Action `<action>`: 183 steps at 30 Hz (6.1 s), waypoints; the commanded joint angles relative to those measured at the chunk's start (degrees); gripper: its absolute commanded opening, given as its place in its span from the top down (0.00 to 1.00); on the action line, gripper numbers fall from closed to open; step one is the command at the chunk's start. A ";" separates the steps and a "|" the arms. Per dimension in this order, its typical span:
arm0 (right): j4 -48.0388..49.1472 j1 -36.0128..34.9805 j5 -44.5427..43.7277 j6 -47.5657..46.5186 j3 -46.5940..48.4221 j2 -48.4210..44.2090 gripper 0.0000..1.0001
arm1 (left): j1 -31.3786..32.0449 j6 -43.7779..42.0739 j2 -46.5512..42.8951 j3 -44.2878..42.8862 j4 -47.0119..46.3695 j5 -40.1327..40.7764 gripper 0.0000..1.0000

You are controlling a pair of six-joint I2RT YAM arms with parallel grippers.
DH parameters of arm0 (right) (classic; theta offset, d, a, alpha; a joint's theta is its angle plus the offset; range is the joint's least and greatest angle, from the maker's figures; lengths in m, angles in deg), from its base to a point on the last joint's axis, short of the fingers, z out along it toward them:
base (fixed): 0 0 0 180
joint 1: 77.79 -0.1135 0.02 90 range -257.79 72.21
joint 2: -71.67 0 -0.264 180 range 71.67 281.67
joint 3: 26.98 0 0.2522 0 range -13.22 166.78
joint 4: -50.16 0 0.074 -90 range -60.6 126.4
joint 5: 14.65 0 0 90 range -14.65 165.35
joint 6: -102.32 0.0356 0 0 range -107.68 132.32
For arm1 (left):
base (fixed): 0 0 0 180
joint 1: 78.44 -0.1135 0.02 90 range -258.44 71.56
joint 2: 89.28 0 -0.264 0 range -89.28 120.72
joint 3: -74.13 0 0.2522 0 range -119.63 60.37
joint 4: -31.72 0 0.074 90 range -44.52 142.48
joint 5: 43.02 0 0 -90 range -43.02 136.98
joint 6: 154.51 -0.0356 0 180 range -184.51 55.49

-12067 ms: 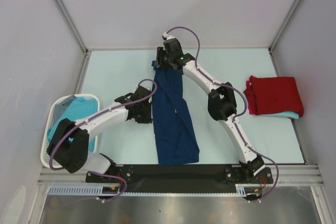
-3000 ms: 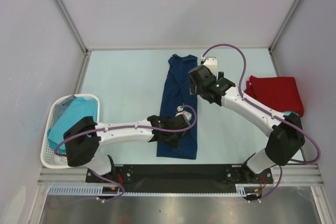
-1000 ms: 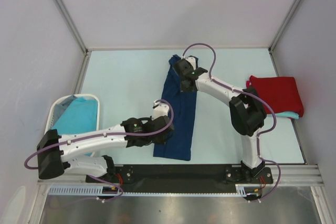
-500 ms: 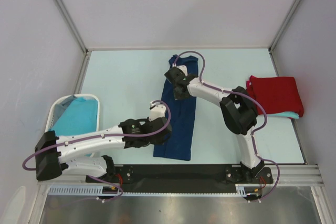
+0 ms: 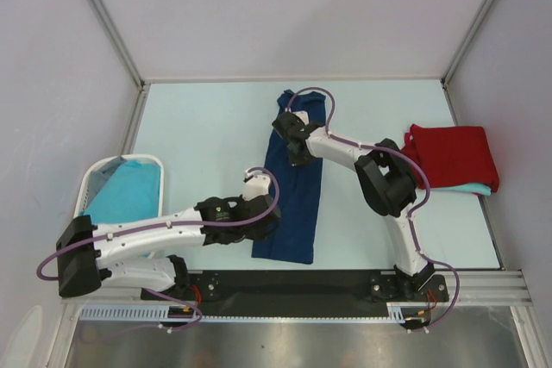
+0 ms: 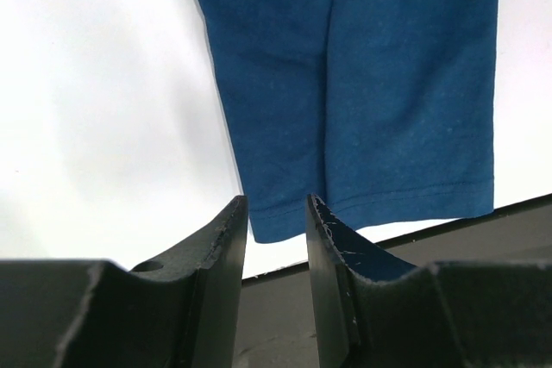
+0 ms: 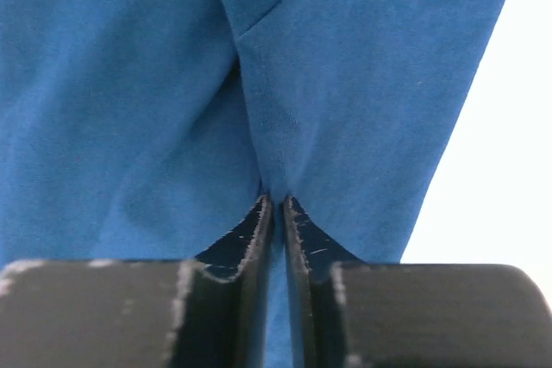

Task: Fold and stack the t-shirts
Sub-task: Rotate the tshirt 95 degrees

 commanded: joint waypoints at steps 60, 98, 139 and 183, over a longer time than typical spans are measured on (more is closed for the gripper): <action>-2.13 12.34 0.25 -0.45 9.70 -2.00 0.45 | 0.33 -3.29 4.74 -5.63 -1.58 1.02 0.62; -3.45 8.91 -3.96 -0.01 0.05 -14.21 0.36 | -0.90 -13.84 25.92 -8.53 -16.78 -11.98 0.62; -8.02 11.73 2.80 -1.94 25.53 5.29 0.49 | -0.99 -12.25 7.46 -7.47 -5.80 -1.52 0.62; -11.36 21.22 10.63 0.70 41.36 24.81 1.00 | -1.69 -19.28 25.57 -8.27 -13.01 -17.25 0.67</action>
